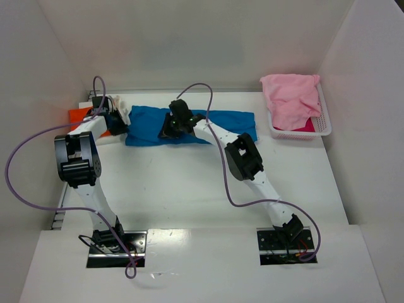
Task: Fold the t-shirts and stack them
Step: Fold the other side of the tshirt into a rectangle
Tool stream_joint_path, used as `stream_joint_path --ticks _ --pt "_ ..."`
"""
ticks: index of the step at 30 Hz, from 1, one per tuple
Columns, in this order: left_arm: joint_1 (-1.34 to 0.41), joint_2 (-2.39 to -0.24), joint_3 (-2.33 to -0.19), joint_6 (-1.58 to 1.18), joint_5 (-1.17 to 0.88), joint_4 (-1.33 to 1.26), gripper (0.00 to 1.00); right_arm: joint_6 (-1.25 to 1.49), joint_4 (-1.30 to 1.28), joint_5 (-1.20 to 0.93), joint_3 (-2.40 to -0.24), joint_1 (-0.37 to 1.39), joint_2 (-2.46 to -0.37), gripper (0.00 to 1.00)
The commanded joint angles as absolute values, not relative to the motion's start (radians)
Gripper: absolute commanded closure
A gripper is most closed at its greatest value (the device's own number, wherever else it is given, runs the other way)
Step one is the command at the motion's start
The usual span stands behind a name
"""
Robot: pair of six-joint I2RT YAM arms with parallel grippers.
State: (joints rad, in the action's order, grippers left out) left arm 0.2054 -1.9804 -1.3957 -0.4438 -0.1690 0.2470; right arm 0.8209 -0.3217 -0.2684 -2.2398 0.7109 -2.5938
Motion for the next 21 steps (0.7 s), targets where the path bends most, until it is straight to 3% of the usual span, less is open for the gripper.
stream_joint_path --ticks 1,10,14,16,18,21 --pt "0.212 -1.959 -1.463 -0.423 -0.188 0.233 1.00 0.789 -0.357 -0.249 -2.375 0.724 -2.595 0.82" --pt "0.212 -1.982 -1.546 -0.435 -0.260 0.209 1.00 0.755 -0.385 -0.215 -2.491 0.692 -2.619 0.81" --pt "0.212 -2.031 -1.600 -0.443 -0.328 0.195 0.94 0.749 -0.399 -0.206 -2.580 0.673 -2.677 0.81" --pt "0.201 -2.052 -1.628 -0.443 -0.319 0.208 0.84 0.739 -0.435 -0.213 -2.668 0.655 -2.728 0.81" --pt "0.190 -2.065 -1.650 -0.443 -0.299 0.210 0.63 0.739 -0.451 -0.218 -2.722 0.643 -2.765 0.80" --pt "0.190 -2.078 -1.651 -0.447 -0.286 0.210 0.53 0.739 -0.453 -0.228 -2.755 0.630 -2.785 0.78"
